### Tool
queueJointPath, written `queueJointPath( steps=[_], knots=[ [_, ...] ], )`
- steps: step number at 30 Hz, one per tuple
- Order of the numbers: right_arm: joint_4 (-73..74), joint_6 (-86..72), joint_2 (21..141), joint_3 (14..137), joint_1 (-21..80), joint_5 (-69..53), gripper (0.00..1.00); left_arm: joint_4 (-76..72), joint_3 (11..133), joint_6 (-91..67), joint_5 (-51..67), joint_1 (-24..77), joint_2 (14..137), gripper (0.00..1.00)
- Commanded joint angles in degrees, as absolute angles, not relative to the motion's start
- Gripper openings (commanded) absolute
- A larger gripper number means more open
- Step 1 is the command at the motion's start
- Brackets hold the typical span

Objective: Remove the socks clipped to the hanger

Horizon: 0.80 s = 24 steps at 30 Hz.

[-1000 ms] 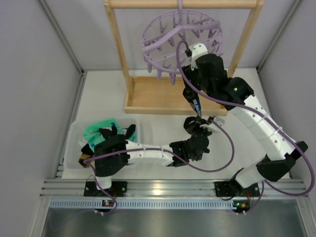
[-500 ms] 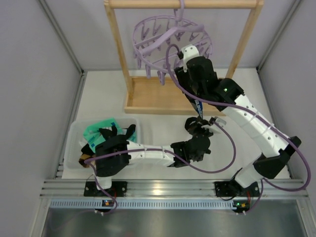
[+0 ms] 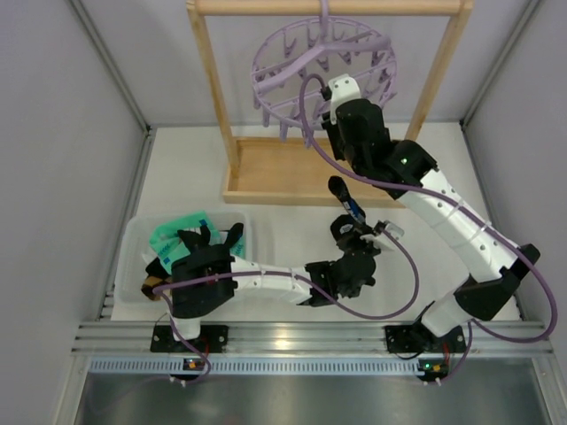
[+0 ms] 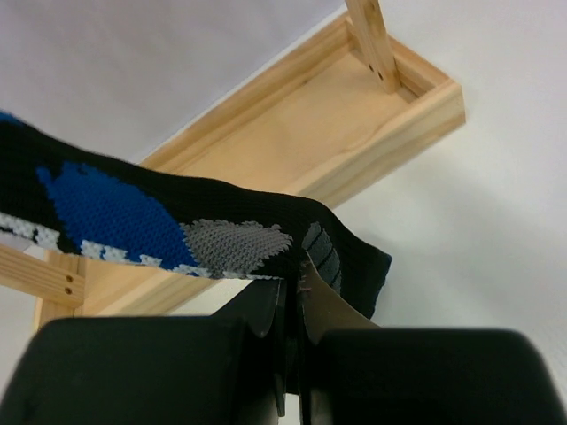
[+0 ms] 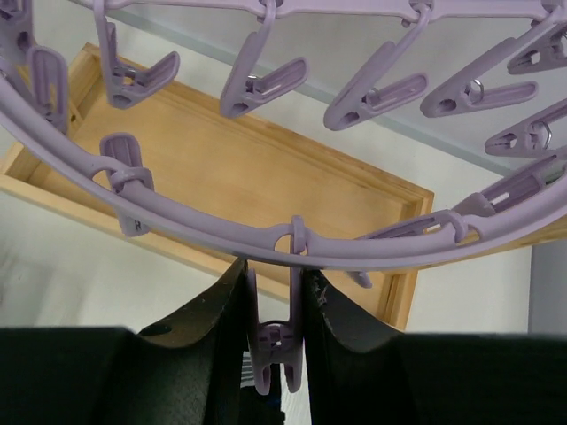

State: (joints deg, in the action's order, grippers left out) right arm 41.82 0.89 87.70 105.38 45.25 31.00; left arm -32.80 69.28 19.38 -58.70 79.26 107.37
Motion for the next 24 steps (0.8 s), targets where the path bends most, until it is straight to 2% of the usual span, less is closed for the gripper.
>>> queueJointPath(
  steps=[1,3,4,5,7,11,12,16,20,24],
  knots=[
    [38.76,0.35,85.08,104.85,45.53,31.55,0.18,-32.96,65.93,15.21,-56.87,79.54,105.38,0.00],
    [38.58,0.35,84.73,104.33,45.53,31.29,0.24,-32.78,63.47,13.45,-57.13,79.54,103.81,0.00],
    [38.58,0.35,84.55,104.07,45.53,31.38,0.39,-32.26,62.24,12.58,-57.65,79.19,102.93,0.00],
    [38.58,0.35,84.29,103.28,45.61,31.38,0.47,-29.21,61.70,9.70,-57.13,78.93,101.79,0.00],
    [38.41,0.35,83.32,102.22,45.35,31.29,0.55,-24.98,59.95,6.17,-55.21,77.27,97.14,0.00],
    [37.62,-2.02,80.25,97.66,44.04,28.84,0.61,-10.57,60.38,-2.10,-47.03,72.60,88.87,0.00],
    [37.62,-2.54,78.50,96.78,43.60,25.43,0.62,-7.15,60.55,-2.11,-47.37,72.25,86.51,0.00],
    [36.48,-4.39,73.57,91.77,41.93,21.62,0.78,6.48,63.36,-6.23,-48.51,70.59,80.96,0.00],
    [35.95,-5.18,68.83,86.77,41.40,20.65,0.87,16.41,63.63,-11.32,-51.76,69.35,73.84,0.00],
    [35.07,-5.89,64.61,83.77,39.82,20.22,0.89,24.51,65.65,-13.27,-53.96,67.07,66.12,0.00]
  ],
)
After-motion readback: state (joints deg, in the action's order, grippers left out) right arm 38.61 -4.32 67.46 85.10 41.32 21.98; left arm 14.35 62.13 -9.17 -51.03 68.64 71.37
